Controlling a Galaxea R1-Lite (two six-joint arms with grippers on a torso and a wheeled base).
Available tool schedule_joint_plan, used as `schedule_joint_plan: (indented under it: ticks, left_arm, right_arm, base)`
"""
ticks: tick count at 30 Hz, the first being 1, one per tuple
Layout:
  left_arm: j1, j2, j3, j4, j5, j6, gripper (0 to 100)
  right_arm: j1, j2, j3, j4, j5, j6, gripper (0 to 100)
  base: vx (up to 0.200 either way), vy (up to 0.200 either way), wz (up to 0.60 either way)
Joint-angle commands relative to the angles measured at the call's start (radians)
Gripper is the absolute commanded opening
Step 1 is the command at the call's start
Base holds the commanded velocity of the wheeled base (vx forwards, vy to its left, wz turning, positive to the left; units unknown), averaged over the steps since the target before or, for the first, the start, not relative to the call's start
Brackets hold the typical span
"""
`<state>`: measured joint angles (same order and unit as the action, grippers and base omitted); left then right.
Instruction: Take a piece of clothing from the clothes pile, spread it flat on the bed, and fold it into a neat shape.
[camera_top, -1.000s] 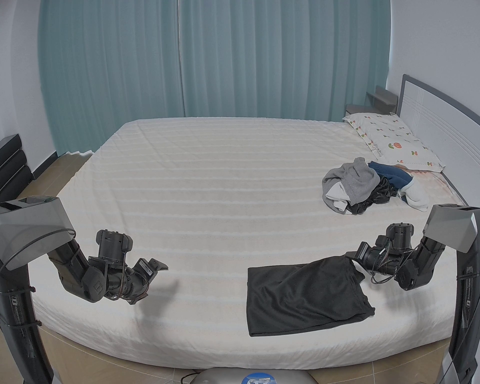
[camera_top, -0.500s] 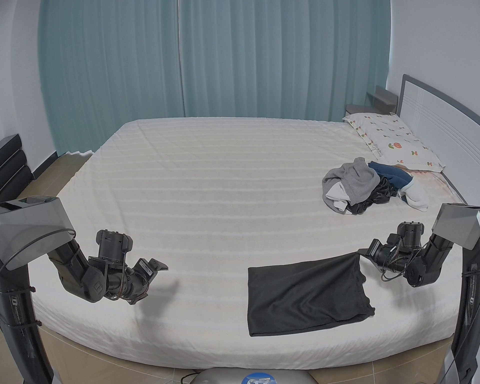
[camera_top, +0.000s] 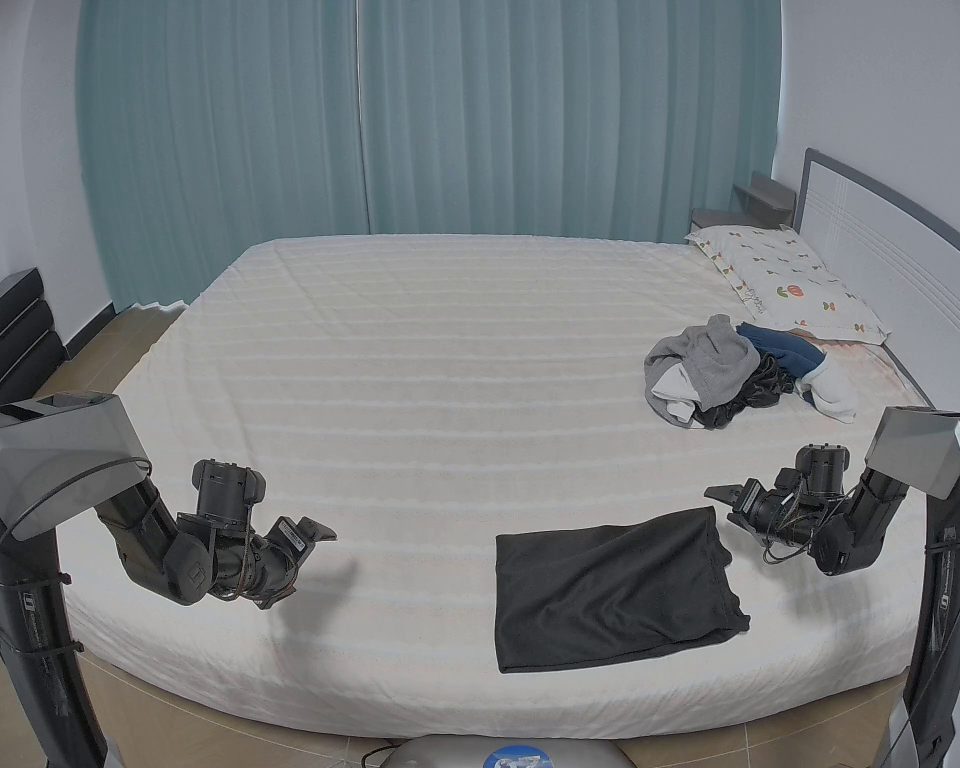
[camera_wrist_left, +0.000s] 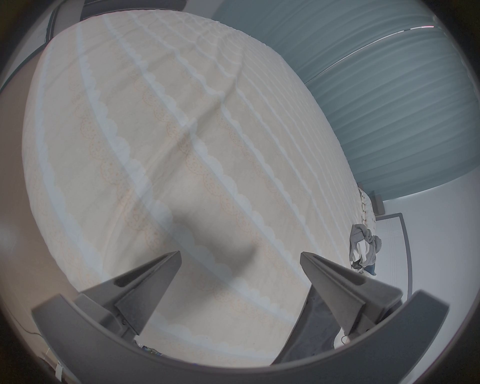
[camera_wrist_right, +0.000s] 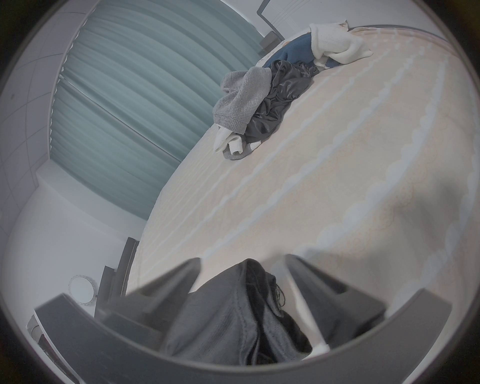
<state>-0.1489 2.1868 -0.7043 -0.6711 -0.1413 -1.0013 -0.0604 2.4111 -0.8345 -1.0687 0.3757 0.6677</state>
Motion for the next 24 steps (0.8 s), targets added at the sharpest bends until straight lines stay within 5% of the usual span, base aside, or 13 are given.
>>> schedule_joint_plan:
  ticks: [1, 11, 17, 24]
  left_arm:
    - [0.0, 0.002, -0.001, -0.001, 0.0, 0.001, 100]
    - [0.0, 0.004, -0.001, -0.001, 0.0, 0.0, 100]
    - [0.0, 0.004, 0.0, -0.001, 0.0, 0.0, 100]
    - [0.0, 0.004, 0.0, -0.001, 0.0, 0.0, 100]
  right_arm:
    - [-0.001, -0.081, 0.055, -0.005, 0.008, 0.004, 100]
    - [0.042, -0.211, 0.284, -0.005, 0.028, -0.013, 100]
    - [0.03, -0.251, 0.468, -0.036, 0.098, -0.086, 100]
    - [0.036, -0.144, 0.578, -0.257, 0.132, -0.138, 100]
  base:
    - [0.0, 0.0, 0.0]
    - [0.0, 0.0, 0.0]
    - [0.0, 0.0, 0.0]
    - [0.0, 0.0, 0.0]
